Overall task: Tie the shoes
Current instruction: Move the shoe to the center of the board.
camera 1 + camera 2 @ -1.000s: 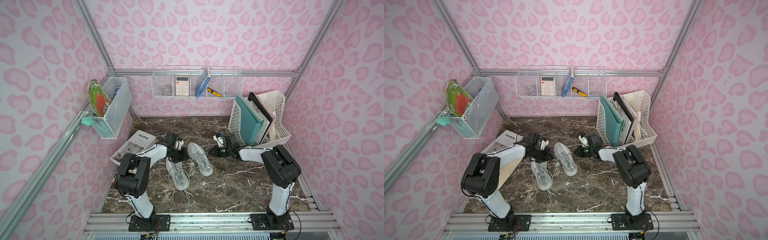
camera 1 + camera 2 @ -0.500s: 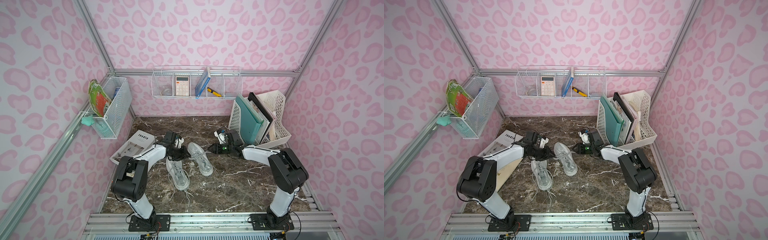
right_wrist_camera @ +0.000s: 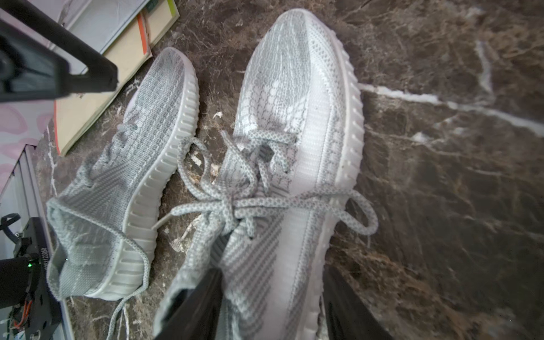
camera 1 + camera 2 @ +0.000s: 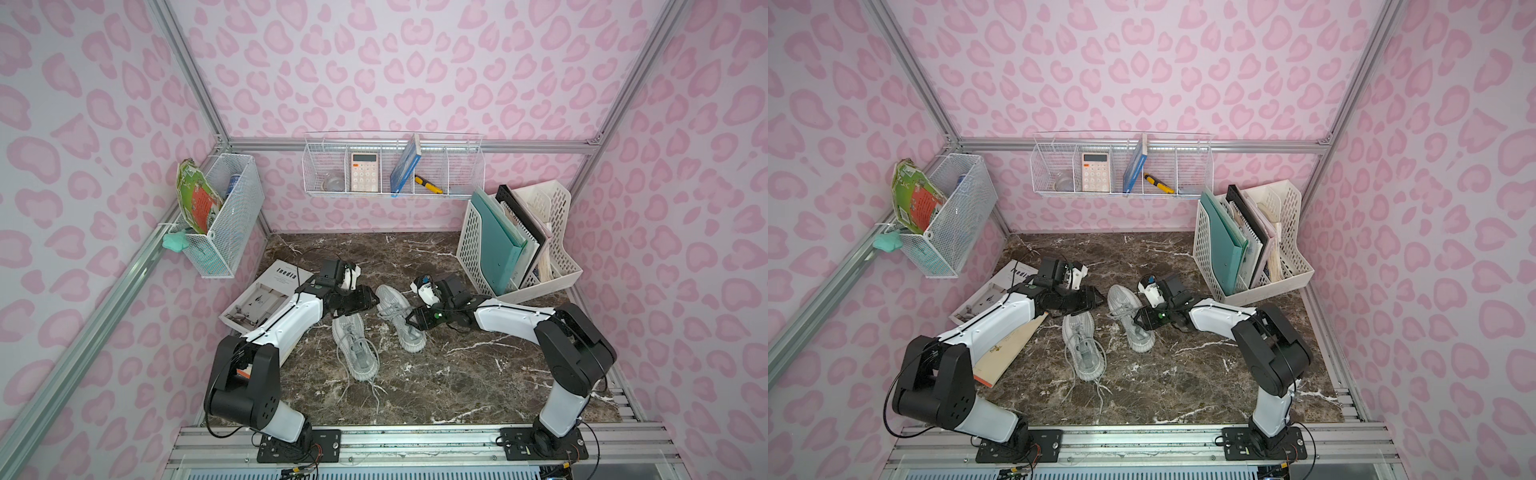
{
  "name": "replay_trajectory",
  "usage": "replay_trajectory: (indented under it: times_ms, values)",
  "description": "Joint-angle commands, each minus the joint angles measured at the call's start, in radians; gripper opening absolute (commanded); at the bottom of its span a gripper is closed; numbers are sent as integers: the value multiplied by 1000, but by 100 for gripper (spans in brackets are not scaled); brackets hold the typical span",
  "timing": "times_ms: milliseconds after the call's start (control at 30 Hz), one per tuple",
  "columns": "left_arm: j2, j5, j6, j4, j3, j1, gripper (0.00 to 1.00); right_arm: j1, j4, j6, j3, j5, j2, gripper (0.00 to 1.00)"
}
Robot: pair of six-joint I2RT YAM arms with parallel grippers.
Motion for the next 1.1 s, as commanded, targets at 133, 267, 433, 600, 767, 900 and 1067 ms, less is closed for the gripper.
replay_trajectory:
  times_ms: [133, 267, 433, 600, 767, 900, 1067]
  values:
    - [2, 3, 14, -18, -1, 0, 56, 1, -33, -13, 47, 36, 56, 33]
    - [-7, 0, 13, -18, -1, 0, 56, -39, -32, 43, 49, 99, 44, 16]
    - [-18, -4, 10, -17, -8, 0, 56, -140, -13, 104, 44, 179, 9, 6]
    - [-37, -22, 5, -16, -21, 0, 56, -207, -14, 106, 86, 279, 21, 3]
    - [-66, -96, -6, -53, -43, 1, 56, -254, -38, 75, 167, 283, 97, 10]
    - [-134, -198, -47, -114, -84, 0, 58, -254, -57, 41, 191, 279, 98, 35]
    - [-288, -321, -137, -213, -189, -8, 58, -208, -86, -18, 185, 301, 20, 58]
